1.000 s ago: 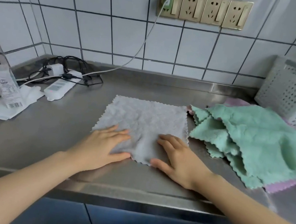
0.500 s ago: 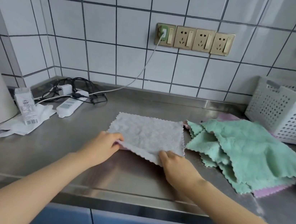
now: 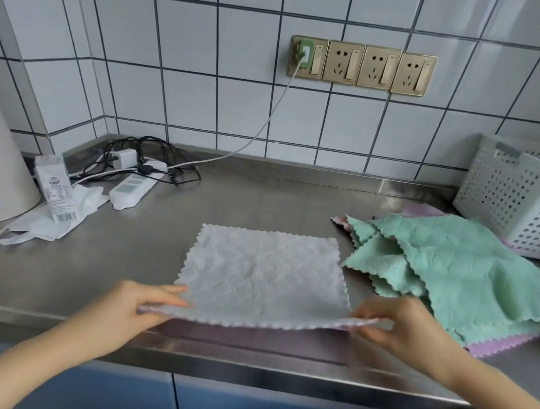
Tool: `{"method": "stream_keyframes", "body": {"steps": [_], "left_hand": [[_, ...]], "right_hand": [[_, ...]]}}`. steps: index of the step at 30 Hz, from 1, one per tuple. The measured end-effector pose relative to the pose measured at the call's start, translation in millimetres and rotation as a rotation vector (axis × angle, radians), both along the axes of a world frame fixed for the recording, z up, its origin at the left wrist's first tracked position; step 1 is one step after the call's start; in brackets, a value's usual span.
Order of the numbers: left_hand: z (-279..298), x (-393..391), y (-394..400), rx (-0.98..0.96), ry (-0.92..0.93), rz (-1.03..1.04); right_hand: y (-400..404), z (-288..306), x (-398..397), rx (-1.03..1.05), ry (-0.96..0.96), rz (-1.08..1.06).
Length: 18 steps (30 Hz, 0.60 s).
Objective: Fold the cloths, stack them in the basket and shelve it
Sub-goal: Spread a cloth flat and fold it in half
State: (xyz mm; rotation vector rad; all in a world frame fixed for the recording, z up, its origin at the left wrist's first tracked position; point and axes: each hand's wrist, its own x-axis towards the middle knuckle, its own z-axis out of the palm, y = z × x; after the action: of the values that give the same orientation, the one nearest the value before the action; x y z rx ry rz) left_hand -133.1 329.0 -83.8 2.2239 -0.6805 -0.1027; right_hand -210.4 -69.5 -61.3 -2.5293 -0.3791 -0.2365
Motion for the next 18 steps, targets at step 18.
{"method": "stream_keyframes", "body": {"steps": [18], "left_hand": [[-11, 141, -67, -0.216, 0.176, 0.641]], "right_hand": [[18, -21, 152, 0.295, 0.229, -0.701]]}}
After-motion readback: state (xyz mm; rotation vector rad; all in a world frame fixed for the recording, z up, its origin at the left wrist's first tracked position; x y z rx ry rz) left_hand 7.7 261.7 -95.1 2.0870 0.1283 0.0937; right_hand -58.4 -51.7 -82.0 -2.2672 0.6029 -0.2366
